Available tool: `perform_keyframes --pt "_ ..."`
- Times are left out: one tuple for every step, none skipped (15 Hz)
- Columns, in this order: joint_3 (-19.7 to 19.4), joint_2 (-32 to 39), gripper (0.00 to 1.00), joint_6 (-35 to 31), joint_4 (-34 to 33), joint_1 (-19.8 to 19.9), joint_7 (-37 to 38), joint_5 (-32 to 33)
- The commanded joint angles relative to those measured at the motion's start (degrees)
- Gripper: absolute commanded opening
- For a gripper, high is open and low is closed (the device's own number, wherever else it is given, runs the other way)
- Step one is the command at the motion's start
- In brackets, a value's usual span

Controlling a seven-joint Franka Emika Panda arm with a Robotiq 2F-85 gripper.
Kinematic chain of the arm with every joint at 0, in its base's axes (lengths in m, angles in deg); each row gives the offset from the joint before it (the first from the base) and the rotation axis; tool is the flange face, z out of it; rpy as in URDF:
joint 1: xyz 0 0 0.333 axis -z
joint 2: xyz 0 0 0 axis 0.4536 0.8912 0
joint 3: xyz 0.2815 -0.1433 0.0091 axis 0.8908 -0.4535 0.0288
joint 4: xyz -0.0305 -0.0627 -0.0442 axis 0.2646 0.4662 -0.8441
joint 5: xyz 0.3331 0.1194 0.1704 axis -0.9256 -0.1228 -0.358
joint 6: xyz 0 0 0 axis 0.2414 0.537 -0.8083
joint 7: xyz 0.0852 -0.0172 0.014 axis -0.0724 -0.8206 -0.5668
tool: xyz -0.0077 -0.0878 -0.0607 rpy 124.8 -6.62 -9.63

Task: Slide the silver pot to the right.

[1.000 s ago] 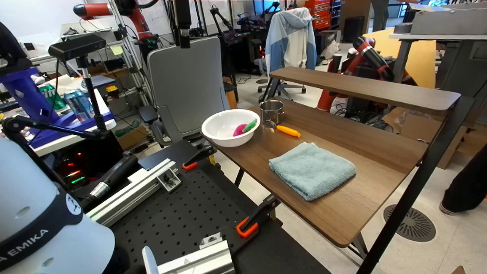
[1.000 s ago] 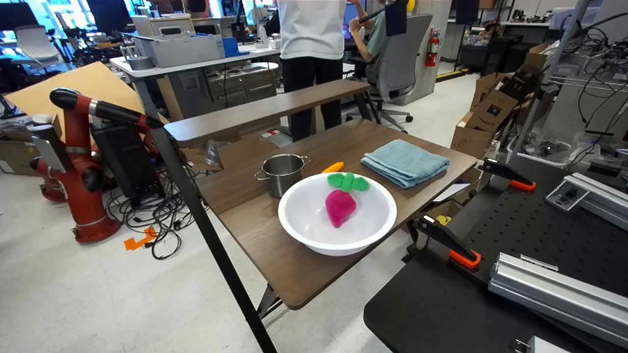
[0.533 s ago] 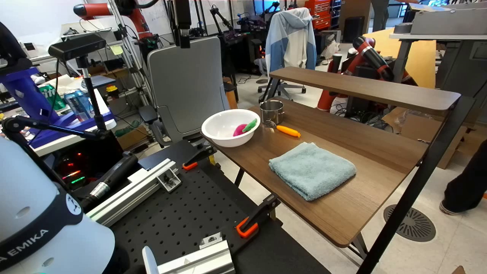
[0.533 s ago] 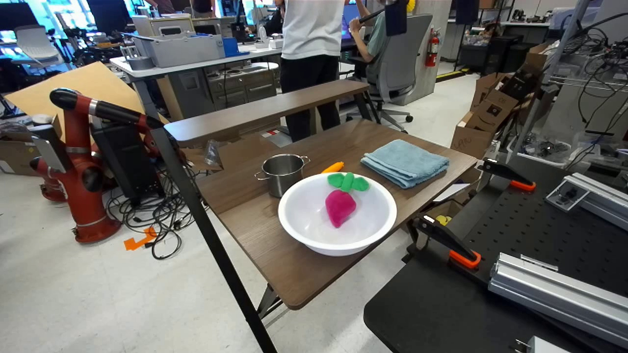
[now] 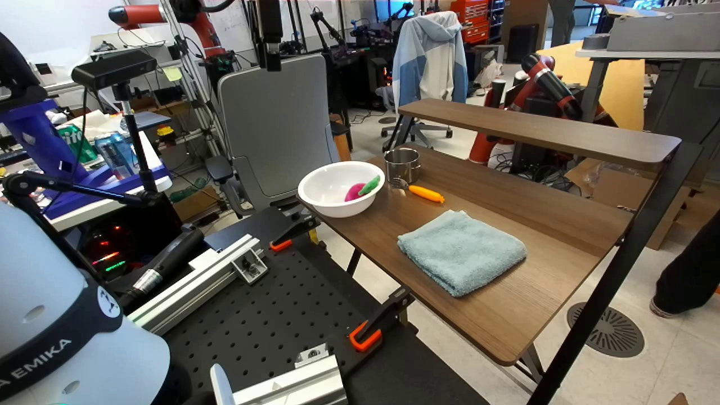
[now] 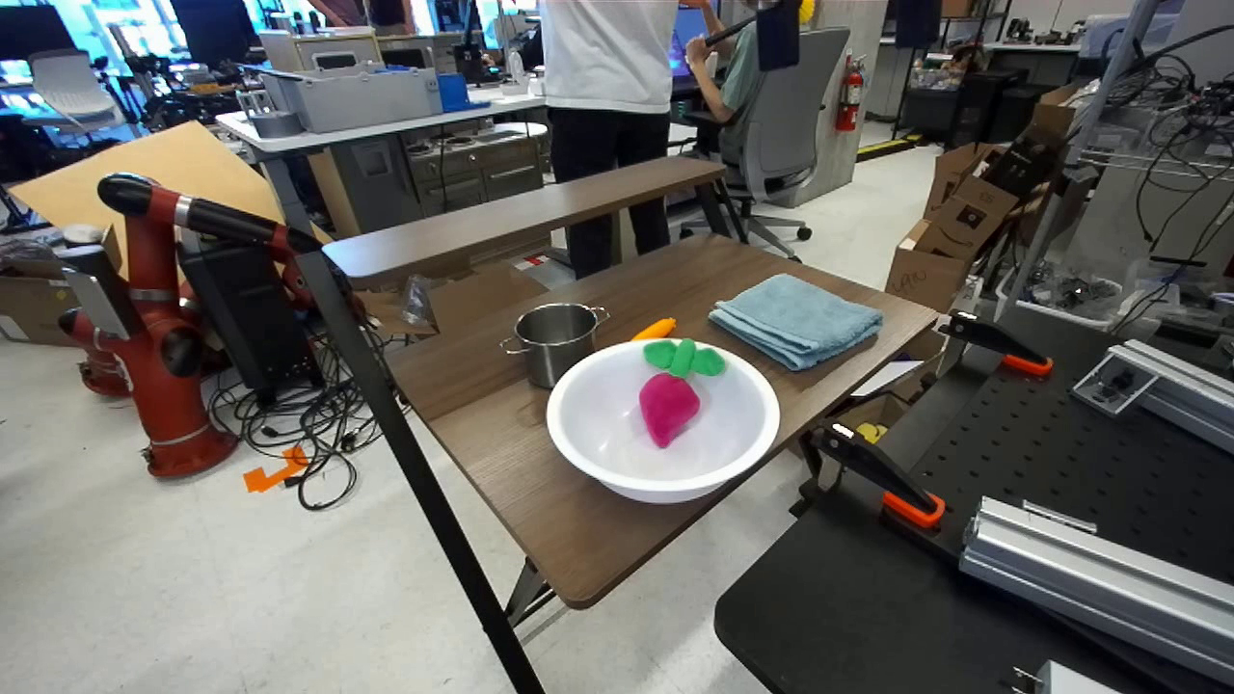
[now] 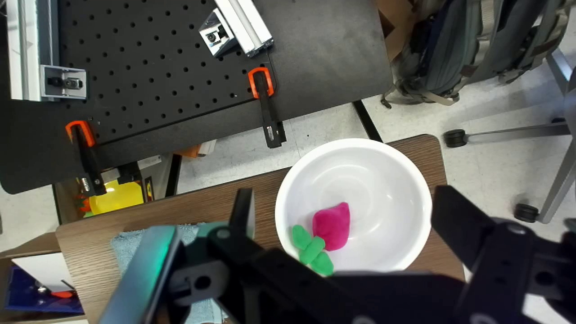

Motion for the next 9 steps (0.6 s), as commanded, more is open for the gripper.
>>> perform_keyframes --pt "-1.0 0.1 1.00 0.0 0.0 -1.1 0.3 0.3" --pt "-1.0 0.1 1.00 0.0 0.0 -1.1 0.3 0.3" --pt "-1.0 0.1 1.00 0.0 0.0 -1.1 0.3 0.3" --pt "-1.1 1.0 1.00 -0.5 -0.6 -0.9 0.5 0.3" --pt "-1.2 2.0 1.00 -0.9 -1.2 -0.7 0.9 0.0" --pt "-1.3 3.1 1.00 -1.6 -1.7 -0.6 1.4 -0.1" --pt "-1.6 4.4 1.00 -2.4 -2.4 -0.6 1.8 -0.9" --pt "-1.7 6.0 1.00 -4.1 -3.1 -0.4 2.9 -1.1" --pt "-1.9 7.7 1.00 -5.1 -4.1 -0.5 4.0 -1.4"
